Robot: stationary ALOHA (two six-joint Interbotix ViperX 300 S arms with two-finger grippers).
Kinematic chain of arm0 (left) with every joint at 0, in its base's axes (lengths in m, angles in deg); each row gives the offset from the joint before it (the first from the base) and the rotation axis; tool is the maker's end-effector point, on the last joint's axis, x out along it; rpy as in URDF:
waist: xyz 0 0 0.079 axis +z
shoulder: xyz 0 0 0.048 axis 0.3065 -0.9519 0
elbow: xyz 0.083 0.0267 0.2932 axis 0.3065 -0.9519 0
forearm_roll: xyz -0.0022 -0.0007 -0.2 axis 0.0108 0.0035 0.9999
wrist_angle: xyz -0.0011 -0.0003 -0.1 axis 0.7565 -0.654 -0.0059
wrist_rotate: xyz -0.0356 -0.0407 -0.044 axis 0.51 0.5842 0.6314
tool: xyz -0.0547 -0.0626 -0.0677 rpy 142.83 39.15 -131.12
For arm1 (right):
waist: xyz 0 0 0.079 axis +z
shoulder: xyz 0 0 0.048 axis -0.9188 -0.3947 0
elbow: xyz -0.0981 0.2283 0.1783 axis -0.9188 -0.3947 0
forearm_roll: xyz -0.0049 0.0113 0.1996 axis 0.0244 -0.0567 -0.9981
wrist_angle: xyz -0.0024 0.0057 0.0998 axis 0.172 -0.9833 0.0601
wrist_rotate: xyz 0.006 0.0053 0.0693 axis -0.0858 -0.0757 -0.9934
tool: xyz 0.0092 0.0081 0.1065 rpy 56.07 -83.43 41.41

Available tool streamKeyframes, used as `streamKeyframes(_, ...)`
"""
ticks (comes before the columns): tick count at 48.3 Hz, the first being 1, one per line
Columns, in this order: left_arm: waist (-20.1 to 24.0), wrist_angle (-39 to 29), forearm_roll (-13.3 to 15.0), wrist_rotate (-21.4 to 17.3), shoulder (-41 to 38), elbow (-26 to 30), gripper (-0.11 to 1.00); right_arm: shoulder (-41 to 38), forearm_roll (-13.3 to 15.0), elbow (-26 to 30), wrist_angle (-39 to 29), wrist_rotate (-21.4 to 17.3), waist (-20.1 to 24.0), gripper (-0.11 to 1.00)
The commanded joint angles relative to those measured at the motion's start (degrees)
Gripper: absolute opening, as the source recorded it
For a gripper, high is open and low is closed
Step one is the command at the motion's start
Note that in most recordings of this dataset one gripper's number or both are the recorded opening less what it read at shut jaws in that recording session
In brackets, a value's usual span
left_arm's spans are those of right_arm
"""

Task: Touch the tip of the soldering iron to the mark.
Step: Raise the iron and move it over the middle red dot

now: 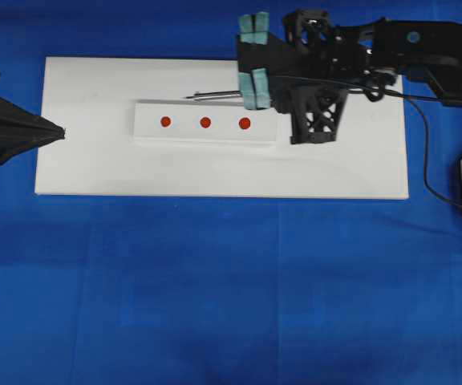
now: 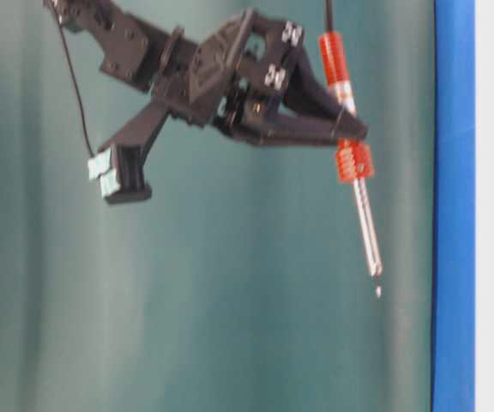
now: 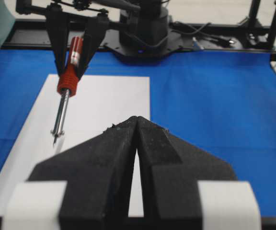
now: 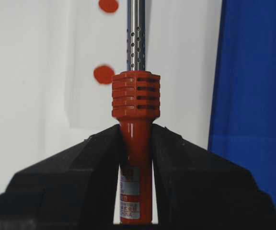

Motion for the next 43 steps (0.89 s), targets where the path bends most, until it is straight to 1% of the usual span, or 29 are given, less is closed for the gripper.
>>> streamKeyframes(1, 0.09, 0.62, -0.09, 0.09, -0.18, 0.53, 0.0, 3.25, 0.18, -1.14, 0.18, -0.53, -0.09, 0.06)
streamKeyframes(9, 0.09, 0.62, -0.09, 0.09, -0.18, 0.53, 0.0, 6.15, 0.18, -4.57, 0.18, -1.76, -0.35, 0.06)
streamKeyframes(17, 0.09, 0.62, -0.09, 0.09, -0.18, 0.53, 0.0, 8.17, 0.18, -6.86, 0.44, -1.85, -0.35, 0.06)
streamKeyframes(43, 0.09, 0.62, -0.09, 0.09, -0.18, 0.53, 0.0, 7.65, 0.18, -6.42, 1.14, -1.85, -0.35, 0.06)
